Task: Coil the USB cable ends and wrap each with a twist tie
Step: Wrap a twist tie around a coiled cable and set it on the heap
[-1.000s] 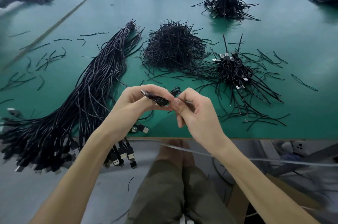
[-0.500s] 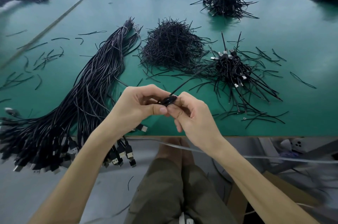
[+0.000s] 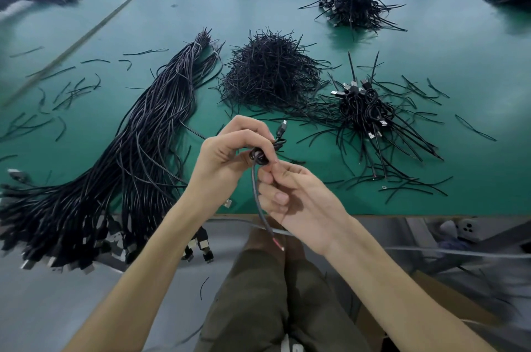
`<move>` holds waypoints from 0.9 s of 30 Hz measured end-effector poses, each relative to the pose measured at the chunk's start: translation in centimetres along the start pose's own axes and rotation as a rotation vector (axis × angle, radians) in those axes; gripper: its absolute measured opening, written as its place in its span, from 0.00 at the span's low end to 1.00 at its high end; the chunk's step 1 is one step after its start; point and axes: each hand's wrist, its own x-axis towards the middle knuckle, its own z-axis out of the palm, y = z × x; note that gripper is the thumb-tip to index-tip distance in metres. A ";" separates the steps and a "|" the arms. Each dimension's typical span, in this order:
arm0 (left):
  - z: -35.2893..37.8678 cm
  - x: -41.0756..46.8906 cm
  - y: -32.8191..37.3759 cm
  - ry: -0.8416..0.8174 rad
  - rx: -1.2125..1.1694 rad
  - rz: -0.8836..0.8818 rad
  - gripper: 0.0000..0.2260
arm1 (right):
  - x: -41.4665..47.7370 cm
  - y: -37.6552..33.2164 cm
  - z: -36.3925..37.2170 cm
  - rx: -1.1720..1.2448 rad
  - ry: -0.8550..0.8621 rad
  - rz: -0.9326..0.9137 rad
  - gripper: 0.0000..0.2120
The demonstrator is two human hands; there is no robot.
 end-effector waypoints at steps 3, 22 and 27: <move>0.0 0.0 -0.1 -0.010 0.044 -0.003 0.15 | 0.1 -0.5 -0.5 -0.108 0.009 -0.005 0.04; -4.9 1.2 -2.9 0.241 0.804 -0.270 0.12 | 2.2 -12.0 -3.3 -1.667 0.733 -0.527 0.09; -8.1 2.7 -5.6 0.232 1.350 -0.719 0.19 | 3.7 -14.5 -6.8 -1.940 1.013 -0.370 0.13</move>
